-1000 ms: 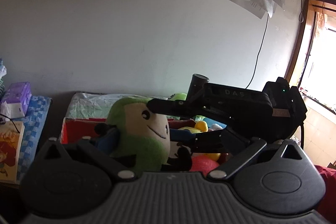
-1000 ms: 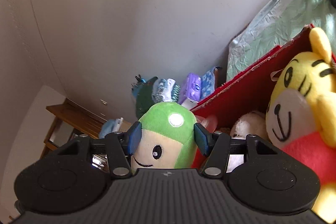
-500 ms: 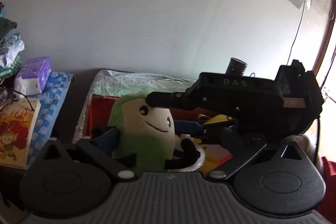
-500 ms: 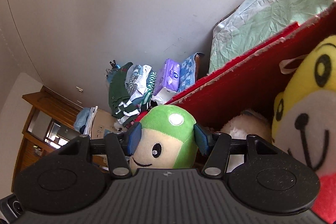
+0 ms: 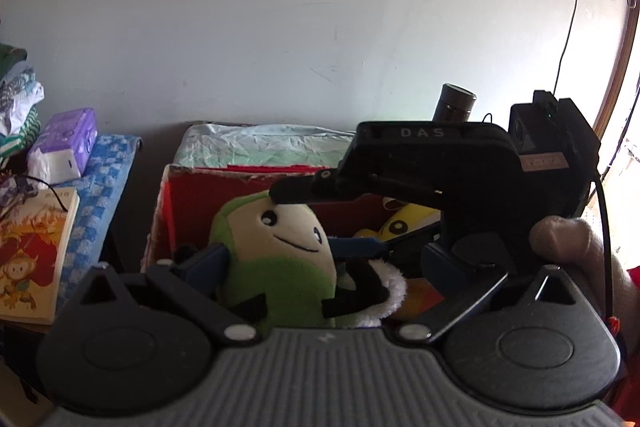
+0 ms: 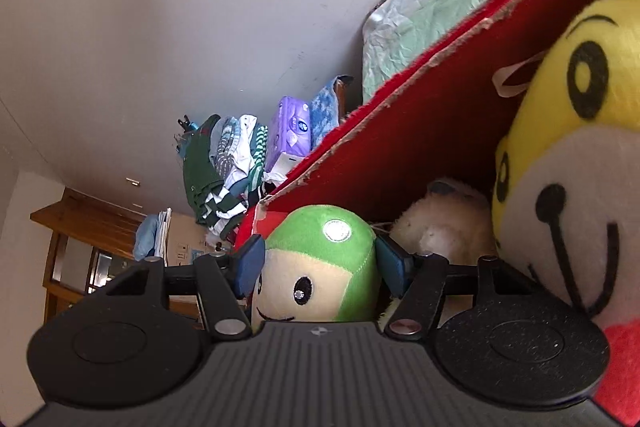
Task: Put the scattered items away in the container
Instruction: 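Lower the doll into the red box and open the right tool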
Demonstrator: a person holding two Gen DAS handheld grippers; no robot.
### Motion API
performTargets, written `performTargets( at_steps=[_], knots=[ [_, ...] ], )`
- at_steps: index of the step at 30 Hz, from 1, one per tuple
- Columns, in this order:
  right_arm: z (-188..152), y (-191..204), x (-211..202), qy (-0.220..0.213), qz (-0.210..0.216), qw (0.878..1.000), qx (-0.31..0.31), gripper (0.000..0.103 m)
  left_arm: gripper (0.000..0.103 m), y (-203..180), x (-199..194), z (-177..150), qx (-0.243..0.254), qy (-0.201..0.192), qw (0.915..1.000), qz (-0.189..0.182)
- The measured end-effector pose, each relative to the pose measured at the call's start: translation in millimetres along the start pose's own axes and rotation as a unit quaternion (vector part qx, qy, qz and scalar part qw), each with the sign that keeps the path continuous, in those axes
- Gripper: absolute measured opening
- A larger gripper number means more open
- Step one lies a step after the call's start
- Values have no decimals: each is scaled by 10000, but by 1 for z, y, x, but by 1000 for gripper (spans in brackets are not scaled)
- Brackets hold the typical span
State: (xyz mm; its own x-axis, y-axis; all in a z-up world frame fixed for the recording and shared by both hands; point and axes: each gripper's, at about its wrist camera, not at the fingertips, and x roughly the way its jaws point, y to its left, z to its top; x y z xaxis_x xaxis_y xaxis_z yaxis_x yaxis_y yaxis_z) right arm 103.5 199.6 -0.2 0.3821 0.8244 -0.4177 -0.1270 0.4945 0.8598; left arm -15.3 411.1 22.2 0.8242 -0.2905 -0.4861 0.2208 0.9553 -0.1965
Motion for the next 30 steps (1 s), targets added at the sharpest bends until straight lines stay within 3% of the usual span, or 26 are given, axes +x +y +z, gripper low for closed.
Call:
performTargets(
  at_steps=[5, 9, 12, 16, 26, 30],
  knots=[
    [-2, 2, 0, -6, -42, 10000, -6, 63, 101, -2, -12, 6, 79, -207, 9998, -9],
    [-2, 4, 1, 30, -82, 9999, -56, 63, 101, -3, -16, 6, 116, -131, 9994, -286],
    [-3, 6, 3, 100, -122, 9998, -137, 57, 101, -8, -16, 3, 62, 6, 9979, -638],
    [-2, 6, 6, 235, -99, 9995, -169, 48, 101, -1, -12, 2, -251, 112, 9965, -792],
    [-4, 16, 22, 812, -43, 9941, -719, 47, 102, 11, -10, 3, -265, 61, 9971, -707],
    [-5, 14, 24, 817, -66, 9945, -646, 49, 102, 9, -9, 3, -159, 52, 9975, -692]
  ],
)
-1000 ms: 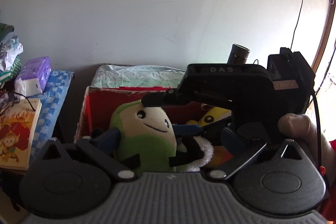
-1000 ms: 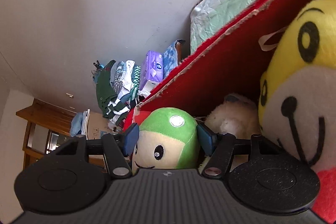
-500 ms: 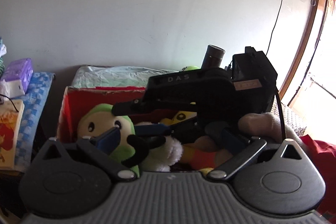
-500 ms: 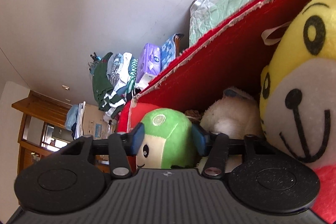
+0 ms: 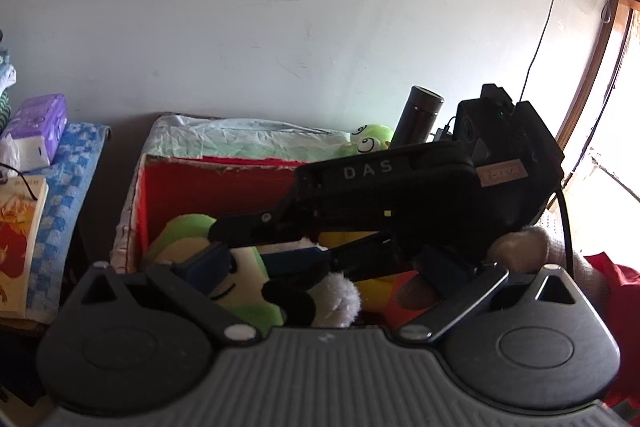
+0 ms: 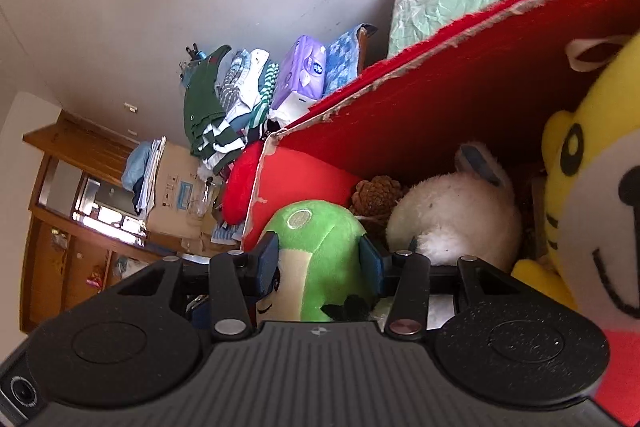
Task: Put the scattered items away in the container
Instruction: 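Lower the doll into the red box and open the right tool, then withdraw the right tool up out of the red box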
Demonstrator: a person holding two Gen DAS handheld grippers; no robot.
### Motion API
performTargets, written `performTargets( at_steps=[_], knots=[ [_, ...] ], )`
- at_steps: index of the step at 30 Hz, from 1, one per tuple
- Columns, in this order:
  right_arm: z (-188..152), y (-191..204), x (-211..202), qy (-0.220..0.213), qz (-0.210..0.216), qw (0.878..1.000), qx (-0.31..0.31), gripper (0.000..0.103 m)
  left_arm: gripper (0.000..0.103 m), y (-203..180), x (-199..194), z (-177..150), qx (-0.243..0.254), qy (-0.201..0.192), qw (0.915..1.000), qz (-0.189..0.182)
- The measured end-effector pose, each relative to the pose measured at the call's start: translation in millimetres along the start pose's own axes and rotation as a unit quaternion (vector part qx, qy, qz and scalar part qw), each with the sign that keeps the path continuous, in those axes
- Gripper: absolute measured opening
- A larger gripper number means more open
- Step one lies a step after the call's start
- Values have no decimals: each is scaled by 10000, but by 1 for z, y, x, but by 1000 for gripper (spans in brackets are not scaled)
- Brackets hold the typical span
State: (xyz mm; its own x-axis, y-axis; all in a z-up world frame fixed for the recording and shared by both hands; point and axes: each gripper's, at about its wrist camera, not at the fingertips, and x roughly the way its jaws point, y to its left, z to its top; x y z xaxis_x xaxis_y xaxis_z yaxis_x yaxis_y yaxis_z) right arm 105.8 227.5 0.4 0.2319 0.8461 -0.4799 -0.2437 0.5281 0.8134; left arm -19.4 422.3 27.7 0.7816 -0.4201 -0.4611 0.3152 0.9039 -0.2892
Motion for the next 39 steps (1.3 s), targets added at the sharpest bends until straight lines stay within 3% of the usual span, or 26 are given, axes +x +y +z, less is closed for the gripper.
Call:
performTargets(
  at_steps=[3, 19, 24, 27, 32, 39],
  knots=[
    [-1, -2, 0, -14, 13, 9999, 163, 55, 102, 0, 1, 0, -13, -25, 10000, -2],
    [-4, -3, -12, -499, 103, 9985, 223, 54, 102, -9, 3, 5, -40, 142, 9992, 359],
    [-11, -1, -31, -1115, -311, 9930, 223, 54, 102, -11, 0, 7, 65, 262, 9960, 857],
    [-13, -5, -42, -1254, -416, 9910, 201, 43, 102, -2, 1, 6, -153, 450, 9921, 1161],
    [-19, 1, -58, -1439, -621, 9873, -271, 42, 98, -1, 1, 7, -248, 539, 9892, 1339],
    [-24, 8, -59, -1667, -1302, 9691, -1268, 34, 99, -8, 5, 5, -115, 652, 9845, 1625]
  ],
)
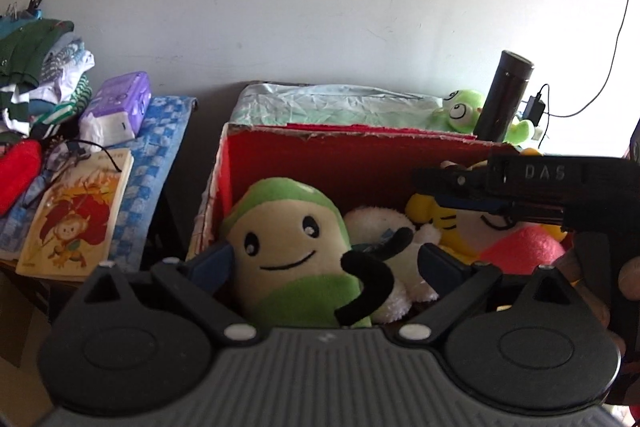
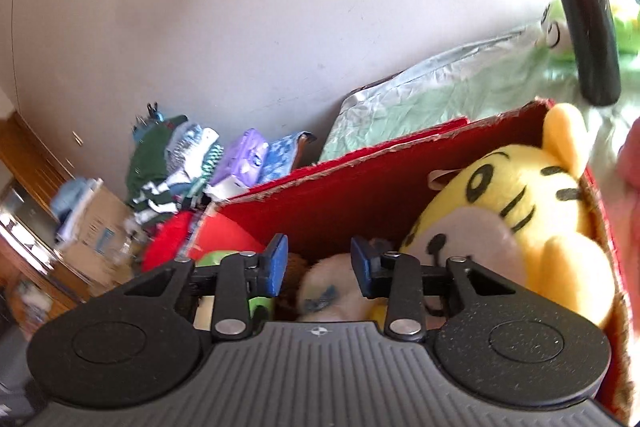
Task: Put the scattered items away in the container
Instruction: 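Withdraw the right tool up out of the red box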
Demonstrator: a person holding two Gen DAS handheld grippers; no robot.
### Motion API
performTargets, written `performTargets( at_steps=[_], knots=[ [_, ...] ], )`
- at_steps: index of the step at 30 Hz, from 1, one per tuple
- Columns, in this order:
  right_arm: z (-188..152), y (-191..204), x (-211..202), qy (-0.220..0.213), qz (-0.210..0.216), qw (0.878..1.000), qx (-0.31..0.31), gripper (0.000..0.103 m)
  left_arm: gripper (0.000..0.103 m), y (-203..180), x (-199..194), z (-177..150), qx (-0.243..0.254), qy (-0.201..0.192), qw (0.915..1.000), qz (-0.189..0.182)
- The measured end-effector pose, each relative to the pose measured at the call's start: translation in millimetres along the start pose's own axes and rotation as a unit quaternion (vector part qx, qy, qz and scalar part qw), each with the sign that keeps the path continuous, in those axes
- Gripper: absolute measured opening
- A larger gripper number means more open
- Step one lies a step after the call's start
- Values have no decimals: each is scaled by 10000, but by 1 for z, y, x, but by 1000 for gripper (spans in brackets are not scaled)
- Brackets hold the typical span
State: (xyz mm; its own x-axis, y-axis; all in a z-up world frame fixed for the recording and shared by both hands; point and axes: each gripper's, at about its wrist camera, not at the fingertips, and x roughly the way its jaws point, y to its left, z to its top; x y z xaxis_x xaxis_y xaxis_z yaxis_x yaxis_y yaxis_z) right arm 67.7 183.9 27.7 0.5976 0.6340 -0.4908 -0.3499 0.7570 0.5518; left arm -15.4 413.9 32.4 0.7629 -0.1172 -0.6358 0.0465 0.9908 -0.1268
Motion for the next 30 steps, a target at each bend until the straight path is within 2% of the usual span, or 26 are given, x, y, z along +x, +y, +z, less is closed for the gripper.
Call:
performTargets(
  at_steps=[8, 30],
  knots=[
    [0, -22, 4, -13, 262, 9985, 491, 25, 102, -12, 6, 1, 160, 158, 9995, 228],
    [-3, -17, -4, -248, 199, 9989, 345, 25, 102, -27, 8, -12, 435, 195, 9978, 467]
  ],
)
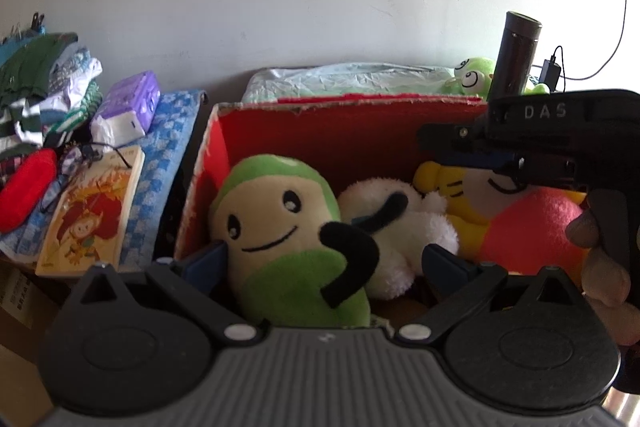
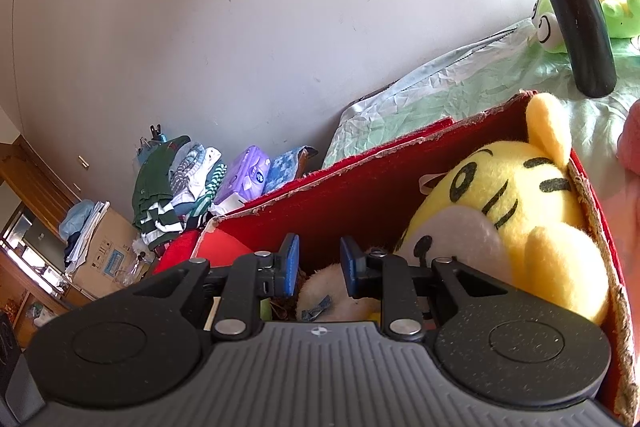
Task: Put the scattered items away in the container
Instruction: 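Withdraw the right tool up out of the red box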
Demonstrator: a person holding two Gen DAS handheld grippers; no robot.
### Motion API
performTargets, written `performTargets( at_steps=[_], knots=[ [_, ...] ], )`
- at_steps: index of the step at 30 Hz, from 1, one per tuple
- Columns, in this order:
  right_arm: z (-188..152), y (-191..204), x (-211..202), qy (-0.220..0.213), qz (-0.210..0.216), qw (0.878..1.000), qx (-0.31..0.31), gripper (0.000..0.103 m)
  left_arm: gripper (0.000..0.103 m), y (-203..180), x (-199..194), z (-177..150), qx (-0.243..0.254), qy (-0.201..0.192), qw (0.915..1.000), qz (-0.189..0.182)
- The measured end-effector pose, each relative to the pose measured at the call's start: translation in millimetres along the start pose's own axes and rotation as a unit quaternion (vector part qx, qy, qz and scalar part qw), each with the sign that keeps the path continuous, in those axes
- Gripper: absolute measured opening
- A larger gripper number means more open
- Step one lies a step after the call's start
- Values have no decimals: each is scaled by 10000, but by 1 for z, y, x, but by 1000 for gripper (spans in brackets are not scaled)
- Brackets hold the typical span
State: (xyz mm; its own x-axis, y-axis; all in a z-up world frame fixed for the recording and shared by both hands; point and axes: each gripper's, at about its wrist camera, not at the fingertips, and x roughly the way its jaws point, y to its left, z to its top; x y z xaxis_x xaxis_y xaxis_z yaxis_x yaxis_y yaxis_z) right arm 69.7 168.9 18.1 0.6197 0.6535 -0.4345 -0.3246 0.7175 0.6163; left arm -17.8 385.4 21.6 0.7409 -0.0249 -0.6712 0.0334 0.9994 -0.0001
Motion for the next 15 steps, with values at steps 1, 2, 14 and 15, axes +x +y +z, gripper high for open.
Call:
performTargets(
  at_steps=[1, 2, 14, 15],
  knots=[
    [0, 0, 0, -7, -1, 10000, 2, 25, 102, -2, 0, -1, 41, 0, 10000, 39],
    [0, 0, 0, -12, -1, 10000, 3, 25, 102, -3, 0, -2, 66, -1, 10000, 66],
    [1, 6, -1, 7, -38, 9999, -148, 26, 102, -7, 0, 1, -180, 231, 9991, 323],
    [2, 7, -1, 52, -79, 9998, -179, 26, 102, -6, -1, 2, -293, 288, 9986, 337]
  ],
)
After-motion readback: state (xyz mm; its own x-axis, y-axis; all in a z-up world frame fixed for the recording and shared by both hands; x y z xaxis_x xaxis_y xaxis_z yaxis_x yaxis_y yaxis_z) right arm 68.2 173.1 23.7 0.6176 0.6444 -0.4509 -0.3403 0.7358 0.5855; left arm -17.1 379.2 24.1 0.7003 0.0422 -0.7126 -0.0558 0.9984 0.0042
